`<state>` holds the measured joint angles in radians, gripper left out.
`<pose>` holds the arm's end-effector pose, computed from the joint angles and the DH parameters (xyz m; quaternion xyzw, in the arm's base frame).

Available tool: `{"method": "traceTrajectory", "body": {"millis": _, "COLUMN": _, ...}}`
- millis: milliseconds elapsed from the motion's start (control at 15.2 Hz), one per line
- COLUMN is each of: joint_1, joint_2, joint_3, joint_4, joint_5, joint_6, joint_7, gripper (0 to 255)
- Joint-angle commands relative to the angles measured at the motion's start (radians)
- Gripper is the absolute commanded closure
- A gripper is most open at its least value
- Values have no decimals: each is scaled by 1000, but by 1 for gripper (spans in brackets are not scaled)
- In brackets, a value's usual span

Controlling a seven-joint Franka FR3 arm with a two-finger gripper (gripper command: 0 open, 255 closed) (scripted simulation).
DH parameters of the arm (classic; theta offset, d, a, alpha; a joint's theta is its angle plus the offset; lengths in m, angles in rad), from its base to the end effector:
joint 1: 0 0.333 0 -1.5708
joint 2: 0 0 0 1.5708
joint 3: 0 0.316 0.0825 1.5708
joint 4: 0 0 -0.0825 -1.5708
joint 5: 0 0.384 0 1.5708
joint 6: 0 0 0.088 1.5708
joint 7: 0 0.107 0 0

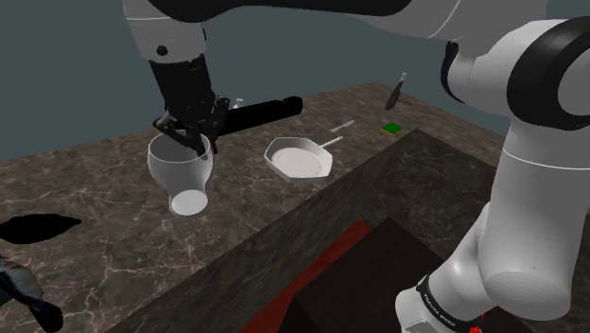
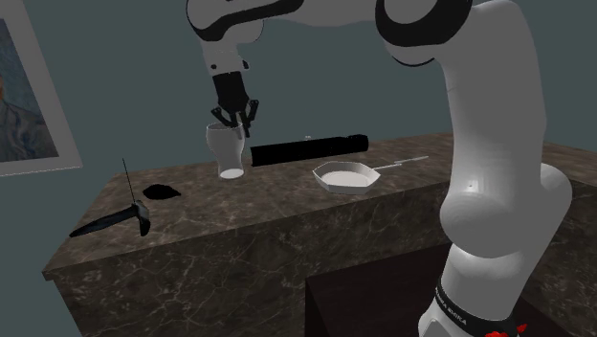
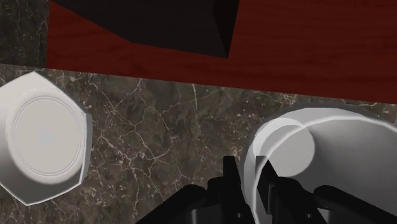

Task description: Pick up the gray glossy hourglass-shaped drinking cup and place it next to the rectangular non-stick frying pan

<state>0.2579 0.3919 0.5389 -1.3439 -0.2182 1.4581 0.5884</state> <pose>0.5024 0.3953 0.5117 0.9889 0.0976 -0.0804 0.0786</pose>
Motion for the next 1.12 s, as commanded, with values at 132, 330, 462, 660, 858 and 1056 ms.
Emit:
{"method": "traceTrajectory", "body": {"millis": 132, "joint_1": 13, "joint_2": 9, "joint_3": 1, "joint_4": 68, "joint_5": -4, "joint_6": -59, "joint_7": 0, "gripper": 255}}
{"method": "traceTrajectory", "body": {"millis": 330, "joint_1": 24, "joint_2": 20, "joint_3": 2, "joint_4": 126, "joint_5": -9, "joint_6": -106, "joint_7": -2, "gripper": 255}}
{"method": "traceTrajectory", "body": {"millis": 462, "joint_1": 33, "joint_2": 30, "joint_3": 1, "joint_4": 169, "joint_5": -14, "joint_6": -139, "joint_7": -2, "gripper": 255}}
{"method": "traceTrajectory", "body": {"millis": 660, "joint_1": 50, "joint_2": 49, "joint_3": 0, "joint_4": 240, "joint_5": -24, "joint_6": -191, "joint_7": -3, "gripper": 255}}
{"method": "traceTrajectory", "body": {"millis": 858, "joint_1": 69, "joint_2": 72, "joint_3": -1, "joint_4": 313, "joint_5": -36, "joint_6": -242, "joint_7": -5, "gripper": 255}}
{"method": "traceTrajectory", "body": {"millis": 1056, "joint_1": -30, "joint_2": -43, "joint_3": -6, "joint_4": 148, "joint_5": 8, "joint_6": -180, "joint_7": -70, "gripper": 255}}
